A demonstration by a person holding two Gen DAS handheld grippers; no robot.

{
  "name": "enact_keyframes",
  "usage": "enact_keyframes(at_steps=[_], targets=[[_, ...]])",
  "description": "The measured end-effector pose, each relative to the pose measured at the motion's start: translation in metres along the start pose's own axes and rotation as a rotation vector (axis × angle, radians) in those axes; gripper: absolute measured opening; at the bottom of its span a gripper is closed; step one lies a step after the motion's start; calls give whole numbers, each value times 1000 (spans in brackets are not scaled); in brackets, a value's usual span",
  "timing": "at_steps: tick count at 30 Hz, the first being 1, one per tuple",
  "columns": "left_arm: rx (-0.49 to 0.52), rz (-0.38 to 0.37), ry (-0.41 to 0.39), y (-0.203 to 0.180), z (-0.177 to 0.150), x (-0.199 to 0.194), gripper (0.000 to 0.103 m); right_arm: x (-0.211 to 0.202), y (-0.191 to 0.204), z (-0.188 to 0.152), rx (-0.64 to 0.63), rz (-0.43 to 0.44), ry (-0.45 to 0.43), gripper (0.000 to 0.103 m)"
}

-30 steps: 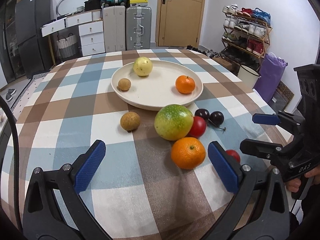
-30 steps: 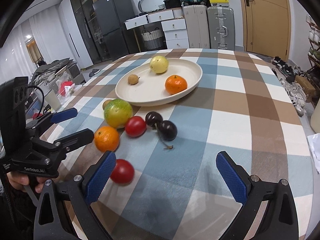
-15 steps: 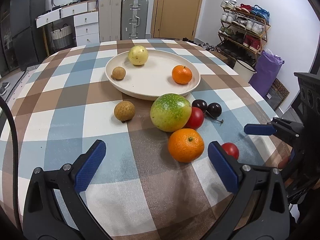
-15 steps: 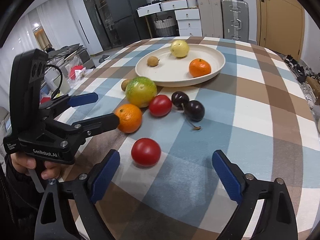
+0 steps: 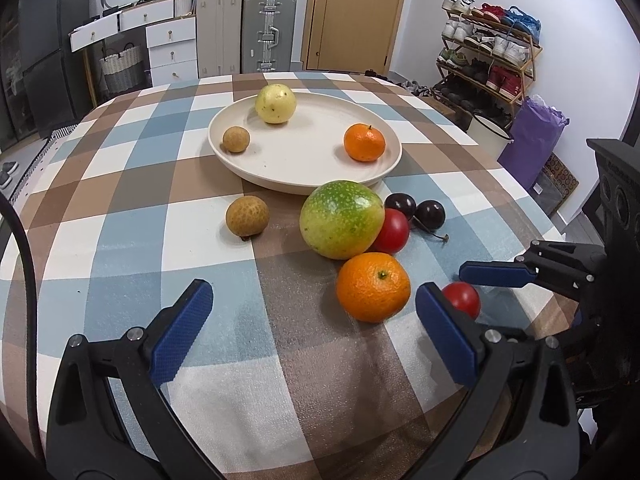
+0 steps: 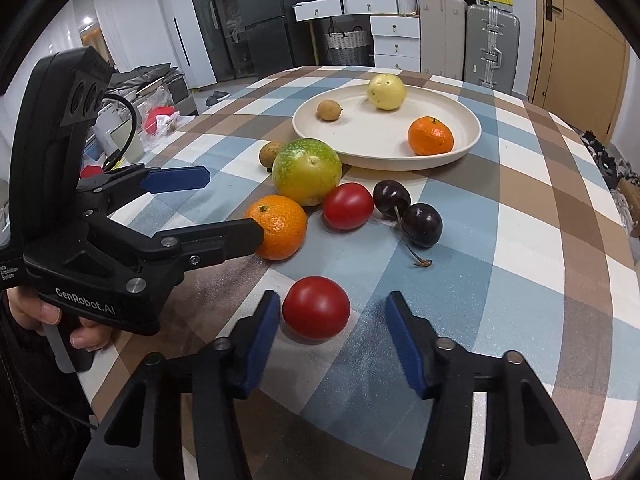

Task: Organize fruits
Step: 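Lower the right gripper around the red tomato and close it, then grasp the orange with the left gripper while the right gripper lifts the tomato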

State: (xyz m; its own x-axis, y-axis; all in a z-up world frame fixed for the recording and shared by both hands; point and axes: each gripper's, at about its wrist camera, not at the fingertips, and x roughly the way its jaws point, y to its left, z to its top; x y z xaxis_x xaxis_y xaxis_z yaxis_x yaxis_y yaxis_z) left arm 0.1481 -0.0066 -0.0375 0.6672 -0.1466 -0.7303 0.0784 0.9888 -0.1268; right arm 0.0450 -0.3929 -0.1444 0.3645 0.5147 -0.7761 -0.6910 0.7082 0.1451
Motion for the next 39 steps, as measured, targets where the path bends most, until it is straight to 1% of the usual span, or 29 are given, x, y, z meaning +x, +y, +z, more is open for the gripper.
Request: enact_keyframes(at_steps=[2, 4, 6, 11, 13, 20, 21, 23, 26, 27, 28, 29, 36, 39], targets=[[3, -3, 6, 0, 0, 1, 101, 0, 1, 0, -9, 7, -5, 48], [5, -8, 12, -1, 0, 3, 98, 0, 2, 0, -17, 13, -7, 40], [8, -10, 21, -2, 0, 5, 97, 0, 3, -1, -18, 27, -5, 36], [-14, -58, 44, -3, 0, 9, 90, -1, 0, -1, -2, 42, -15, 34], [-7, -60, 55, -6, 0, 11, 86, -2, -1, -1, 1, 40, -18, 33], [11, -86, 82, -16, 0, 18, 77, -5, -12, 1, 26, 16, -30, 33], [16, -87, 86, -18, 0, 19, 73, -5, -13, 1, 29, 12, -32, 33], [21, -91, 85, -19, 1, 19, 69, -5, -17, 2, 35, 8, -35, 33], [19, -101, 84, -20, 0, 19, 58, -7, -20, 3, 45, 4, -38, 33], [19, -106, 83, -20, 0, 18, 48, -7, -21, 3, 45, 2, -40, 33], [15, -135, 81, -19, 0, 18, 38, -7, -21, 4, 45, 0, -42, 33], [13, -146, 81, -19, 0, 17, 38, -7, -22, 4, 47, 0, -43, 33], [18, -142, 58, -20, 1, 12, 38, -12, -24, 7, 51, -4, -61, 33], [20, -146, 30, -20, 1, 7, 38, -16, -25, 9, 53, -5, -76, 33]])
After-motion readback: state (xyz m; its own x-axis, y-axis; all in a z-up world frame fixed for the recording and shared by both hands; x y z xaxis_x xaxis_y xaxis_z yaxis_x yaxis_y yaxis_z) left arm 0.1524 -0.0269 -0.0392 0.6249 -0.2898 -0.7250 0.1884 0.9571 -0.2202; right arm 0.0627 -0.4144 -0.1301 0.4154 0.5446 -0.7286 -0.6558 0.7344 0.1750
